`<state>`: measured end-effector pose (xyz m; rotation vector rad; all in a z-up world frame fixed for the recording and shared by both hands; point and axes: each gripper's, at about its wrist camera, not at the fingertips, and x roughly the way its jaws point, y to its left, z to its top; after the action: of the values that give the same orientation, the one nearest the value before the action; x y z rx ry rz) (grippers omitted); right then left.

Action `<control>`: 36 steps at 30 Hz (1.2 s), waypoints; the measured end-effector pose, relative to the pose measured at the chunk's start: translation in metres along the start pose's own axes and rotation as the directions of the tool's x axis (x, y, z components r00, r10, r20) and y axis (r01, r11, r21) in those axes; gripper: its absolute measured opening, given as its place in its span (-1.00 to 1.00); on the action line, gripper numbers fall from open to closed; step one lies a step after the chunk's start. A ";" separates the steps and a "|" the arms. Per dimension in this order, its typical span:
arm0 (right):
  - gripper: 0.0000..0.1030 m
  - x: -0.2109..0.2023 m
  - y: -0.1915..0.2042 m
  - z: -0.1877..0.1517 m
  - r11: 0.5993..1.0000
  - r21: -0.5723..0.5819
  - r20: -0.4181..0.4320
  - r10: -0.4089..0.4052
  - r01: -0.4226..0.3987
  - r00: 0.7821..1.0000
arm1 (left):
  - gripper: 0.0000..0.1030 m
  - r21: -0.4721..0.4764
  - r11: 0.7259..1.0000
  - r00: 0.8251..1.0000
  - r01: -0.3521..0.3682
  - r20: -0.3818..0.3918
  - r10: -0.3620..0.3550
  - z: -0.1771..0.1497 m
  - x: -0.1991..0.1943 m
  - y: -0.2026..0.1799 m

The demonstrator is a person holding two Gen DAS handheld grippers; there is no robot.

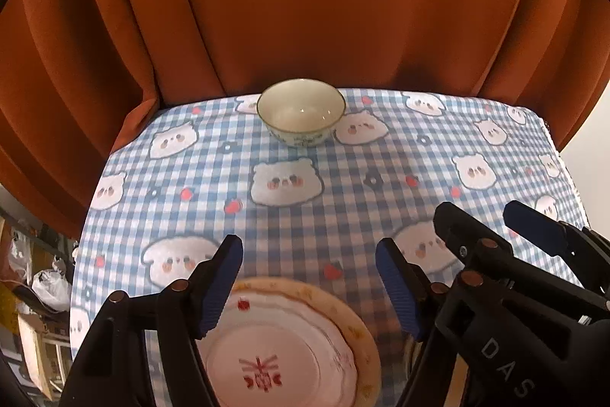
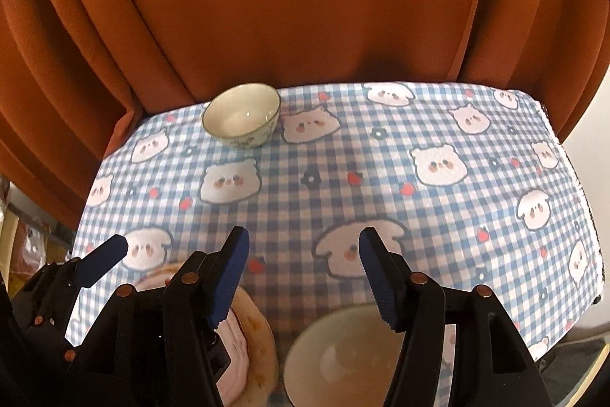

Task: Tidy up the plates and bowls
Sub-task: 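Move both tools to the second small bowl and close on its rim, then lift the second small bowl with both tools and carry it toward the bowls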

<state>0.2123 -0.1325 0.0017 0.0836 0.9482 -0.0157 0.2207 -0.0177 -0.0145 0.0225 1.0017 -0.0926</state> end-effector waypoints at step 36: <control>0.08 0.179 0.039 0.119 0.996 -0.088 0.047 0.023 -0.019 0.999 | 0.43 -0.124 0.961 0.966 -0.248 0.039 0.254 0.110 0.163 0.039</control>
<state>0.4159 -0.0984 -0.0721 0.0119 0.8986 0.0431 0.4036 0.0036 -0.0934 0.0382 0.9412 0.1980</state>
